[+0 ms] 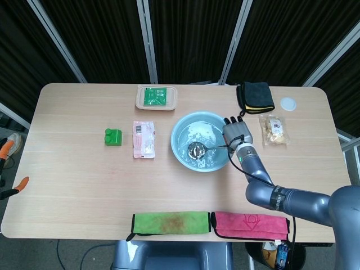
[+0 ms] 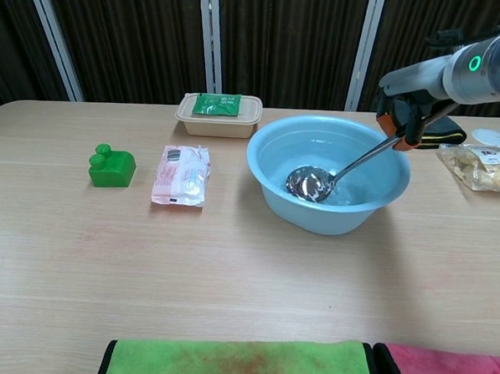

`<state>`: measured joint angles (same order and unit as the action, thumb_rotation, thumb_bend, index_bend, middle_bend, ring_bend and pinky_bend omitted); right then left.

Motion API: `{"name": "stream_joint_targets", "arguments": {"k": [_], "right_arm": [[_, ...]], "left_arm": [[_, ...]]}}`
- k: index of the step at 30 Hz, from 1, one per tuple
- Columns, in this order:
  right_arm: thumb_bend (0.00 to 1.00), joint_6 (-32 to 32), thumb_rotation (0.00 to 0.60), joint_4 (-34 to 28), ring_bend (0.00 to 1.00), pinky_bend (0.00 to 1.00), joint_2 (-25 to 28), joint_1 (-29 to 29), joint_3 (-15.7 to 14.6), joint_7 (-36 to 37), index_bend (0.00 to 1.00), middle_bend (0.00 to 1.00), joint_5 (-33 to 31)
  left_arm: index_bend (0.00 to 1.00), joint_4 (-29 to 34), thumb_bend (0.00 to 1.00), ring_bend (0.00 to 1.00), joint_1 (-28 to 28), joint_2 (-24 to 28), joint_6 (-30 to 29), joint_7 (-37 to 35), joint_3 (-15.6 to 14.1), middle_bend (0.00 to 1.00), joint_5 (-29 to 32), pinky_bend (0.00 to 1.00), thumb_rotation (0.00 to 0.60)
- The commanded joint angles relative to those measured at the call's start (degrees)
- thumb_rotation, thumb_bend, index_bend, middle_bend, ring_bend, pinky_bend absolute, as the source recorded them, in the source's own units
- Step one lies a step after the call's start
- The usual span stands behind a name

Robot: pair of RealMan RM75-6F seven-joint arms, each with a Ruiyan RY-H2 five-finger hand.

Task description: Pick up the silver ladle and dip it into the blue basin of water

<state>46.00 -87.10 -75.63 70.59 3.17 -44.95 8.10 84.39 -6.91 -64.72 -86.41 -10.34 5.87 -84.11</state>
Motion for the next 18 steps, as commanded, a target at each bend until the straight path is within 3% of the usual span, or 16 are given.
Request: {"name": "stream_joint_targets", "arguments": {"k": [1, 11, 18], "right_arm": [[0.47, 2.44, 0.6, -5.38, 0.0, 0.0, 4.11, 1.55, 1.25, -0.6, 0.75, 0.06, -2.55], [0.47, 4.76, 0.6, -11.68, 0.0, 0.0, 9.18, 2.5, 1.71, -0.83, 0.75, 0.06, -4.14], [0.47, 4.04, 0.6, -10.62, 0.0, 0.0, 9.28, 2.01, 0.48, -0.68, 0.75, 0.06, -4.85]], "left_arm": [[0.02, -0.01, 0.23, 0.0, 0.04, 0.12, -0.02, -0.26, -0.07, 0.0, -0.14, 0.0, 0.6], [0.02, -0.07, 0.23, 0.0, -0.03, 0.09, -0.24, -0.15, -0.57, 0.0, -1.3, 0.0, 0.6], [0.02, 0.0, 0.23, 0.0, 0.2, -0.01, -0.91, 0.36, -0.67, 0.0, -1.6, 0.0, 0.6]]}}
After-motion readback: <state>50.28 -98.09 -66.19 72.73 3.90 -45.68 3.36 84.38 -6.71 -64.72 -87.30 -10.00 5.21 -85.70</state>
